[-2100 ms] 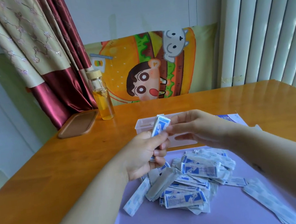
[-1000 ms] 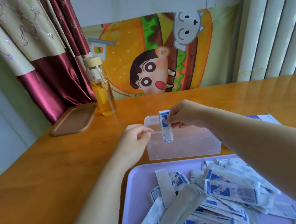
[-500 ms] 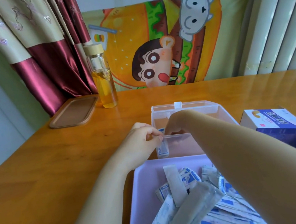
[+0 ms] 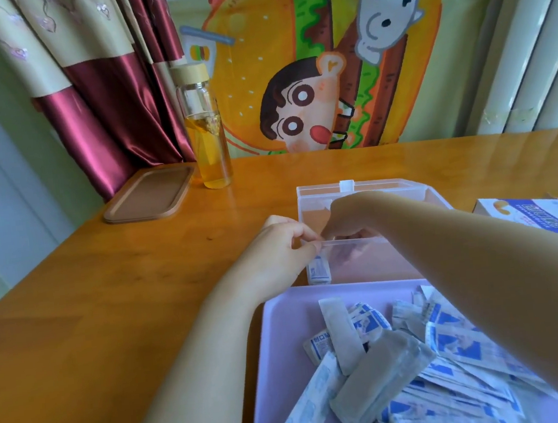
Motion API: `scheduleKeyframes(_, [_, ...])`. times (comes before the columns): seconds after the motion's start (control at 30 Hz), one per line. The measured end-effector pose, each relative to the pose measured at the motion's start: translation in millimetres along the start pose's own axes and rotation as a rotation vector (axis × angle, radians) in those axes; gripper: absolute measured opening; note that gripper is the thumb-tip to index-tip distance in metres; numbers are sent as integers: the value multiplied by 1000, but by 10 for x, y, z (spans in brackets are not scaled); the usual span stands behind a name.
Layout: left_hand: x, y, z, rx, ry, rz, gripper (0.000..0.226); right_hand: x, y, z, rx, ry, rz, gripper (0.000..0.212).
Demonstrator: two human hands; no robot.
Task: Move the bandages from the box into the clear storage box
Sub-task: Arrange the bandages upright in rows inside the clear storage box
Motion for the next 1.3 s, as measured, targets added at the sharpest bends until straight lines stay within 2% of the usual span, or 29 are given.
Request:
scheduleKeyframes(0.07, [4,-1,5,-2,0,2,12,-25,55,12,-39,55,107,19])
scheduleKeyframes(0.17, [0,4,14,-7,6,14,12,-122,196,86,-26,196,389,23])
scheduleKeyframes(0.27, [-16,1,32,-1,4,29,13,-372,274,253,118,371,658,16])
scheduleKeyframes(0.4, [-41,-43,55,25,33,69,14,-633,246,535,141,451,751,11])
scheduleKeyframes(0.53, [-91,-80,113,133,46,112,28,-930,300,907,170,461,817,8])
scheduleKeyframes(0.63, [-122,-74,127,216,57,135,37,-1163,350,1200,145,433,787,7])
scheduleKeyframes(0.7, [-138,-88,160,275,68,138,42,-1329,367,1400,16,382,702,6])
scheduleKeyframes(0.83, [-171,-118,286,373,94,177,51,-1613,317,1740,-330,186,406,13])
scheduleKeyframes(0.9, [-194,-135,396,392,52,275,49,-1695,249,1926,-408,66,248,21])
scheduleKeyframes(0.97, [-248,-199,559,386,-46,377,43,-1748,156,2145,-452,-23,176,25])
scheduleKeyframes(1.07, [-355,-348,828,371,-210,439,36,-1810,14,2395,-432,-130,97,34])
scheduleKeyframes(1.17, [-462,-555,1082,357,-325,381,33,-1896,-133,2509,-394,-166,44,40])
scheduleKeyframes(1.3, [-633,-808,1346,229,-402,276,29,-1833,-340,2574,-440,-93,175,39])
Point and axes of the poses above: each hand's wrist, its own x-axis towards the middle knuckle, its own y-axis out of the back of the hand, z = x × y, the point moved 2 cm from there along x, towards the middle knuckle, and after that the axes turned 7 degrees about -y, right-handed, at the moved point
